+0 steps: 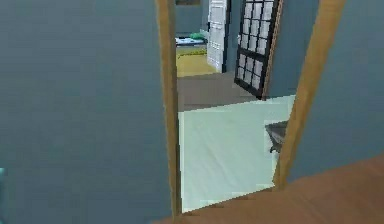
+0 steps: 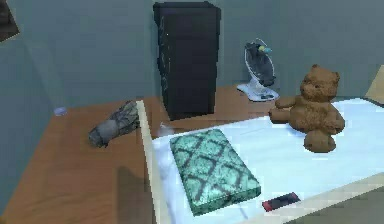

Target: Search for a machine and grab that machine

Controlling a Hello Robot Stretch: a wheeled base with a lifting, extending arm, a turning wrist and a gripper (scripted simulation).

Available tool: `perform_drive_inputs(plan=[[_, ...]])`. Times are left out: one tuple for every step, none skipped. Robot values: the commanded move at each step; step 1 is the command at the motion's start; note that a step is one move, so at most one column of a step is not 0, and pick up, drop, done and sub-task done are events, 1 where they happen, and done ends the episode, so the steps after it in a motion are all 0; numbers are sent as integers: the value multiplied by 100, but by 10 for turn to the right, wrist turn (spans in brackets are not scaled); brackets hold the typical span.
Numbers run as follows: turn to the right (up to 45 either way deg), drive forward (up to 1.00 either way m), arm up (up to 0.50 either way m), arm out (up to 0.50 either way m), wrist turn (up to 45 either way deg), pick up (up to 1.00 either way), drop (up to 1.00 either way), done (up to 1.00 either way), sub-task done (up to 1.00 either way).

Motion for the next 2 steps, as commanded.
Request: perform_drive_inputs(plan=[[150, 0, 0, 0, 0, 0, 0, 0, 0], [0, 100, 0, 0, 0, 0, 0, 0, 0]])
